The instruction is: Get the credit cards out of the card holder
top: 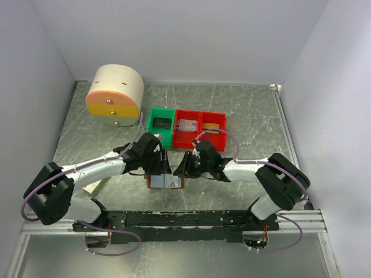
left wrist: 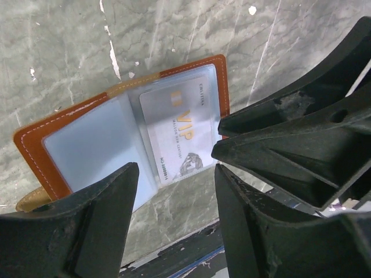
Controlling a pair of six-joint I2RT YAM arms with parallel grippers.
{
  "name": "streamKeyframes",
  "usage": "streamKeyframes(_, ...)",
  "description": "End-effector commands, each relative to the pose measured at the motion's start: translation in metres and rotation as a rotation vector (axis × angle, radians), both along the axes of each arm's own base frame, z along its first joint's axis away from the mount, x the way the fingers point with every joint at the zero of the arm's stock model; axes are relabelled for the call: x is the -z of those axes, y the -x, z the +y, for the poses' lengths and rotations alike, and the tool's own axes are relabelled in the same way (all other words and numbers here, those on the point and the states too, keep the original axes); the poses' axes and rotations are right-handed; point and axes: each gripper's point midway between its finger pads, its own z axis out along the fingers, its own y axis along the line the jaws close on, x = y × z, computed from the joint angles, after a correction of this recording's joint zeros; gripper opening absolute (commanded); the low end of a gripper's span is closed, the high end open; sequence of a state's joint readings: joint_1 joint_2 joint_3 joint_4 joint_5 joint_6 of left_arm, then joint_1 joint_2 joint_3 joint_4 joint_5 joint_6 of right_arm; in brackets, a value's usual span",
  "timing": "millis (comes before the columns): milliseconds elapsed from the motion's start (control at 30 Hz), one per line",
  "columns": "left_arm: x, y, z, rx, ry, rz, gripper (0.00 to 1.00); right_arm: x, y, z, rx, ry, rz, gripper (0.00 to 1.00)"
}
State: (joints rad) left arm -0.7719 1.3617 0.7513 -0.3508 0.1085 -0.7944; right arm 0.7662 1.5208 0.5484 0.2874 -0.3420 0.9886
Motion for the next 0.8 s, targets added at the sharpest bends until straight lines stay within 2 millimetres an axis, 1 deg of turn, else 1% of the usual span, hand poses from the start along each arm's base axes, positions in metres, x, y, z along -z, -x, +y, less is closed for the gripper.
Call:
streamKeyframes(0, -0.009, -0.005, -0.013, 0.031, 0.125, 0.009, 0.67, 0.004, 0.006, 0.008, -0.027, -0.03, 0.028, 0.35)
streamKeyframes(100, -0.002, -0.004, -0.012, 0.039, 0.121, 0.037, 0.64, 0.01, 0.007, 0.008, -0.026, -0.018, 0.037, 0.35)
streamKeyframes(233, 0.008, -0.002, -0.01, 0.038, 0.107, 0.056, 0.59, 0.022, 0.005, -0.002, 0.011, 0.054, 0.043, 0.34)
streamKeyframes(433, 0.025, -0.001, 0.006, 0.01, 0.02, 0.06, 0.55, 0.037, 0.012, -0.007, 0.006, 0.08, 0.084, 0.32)
streamKeyframes(600, 0.039, 0.003, 0.013, -0.003, -0.004, 0.073, 0.49, 0.042, 0.015, -0.013, 0.028, 0.093, 0.095, 0.31)
streamKeyframes(767, 0.052, 0.006, 0.021, -0.032, -0.045, 0.088, 0.4, 0.043, 0.017, -0.016, 0.009, 0.122, 0.093, 0.31)
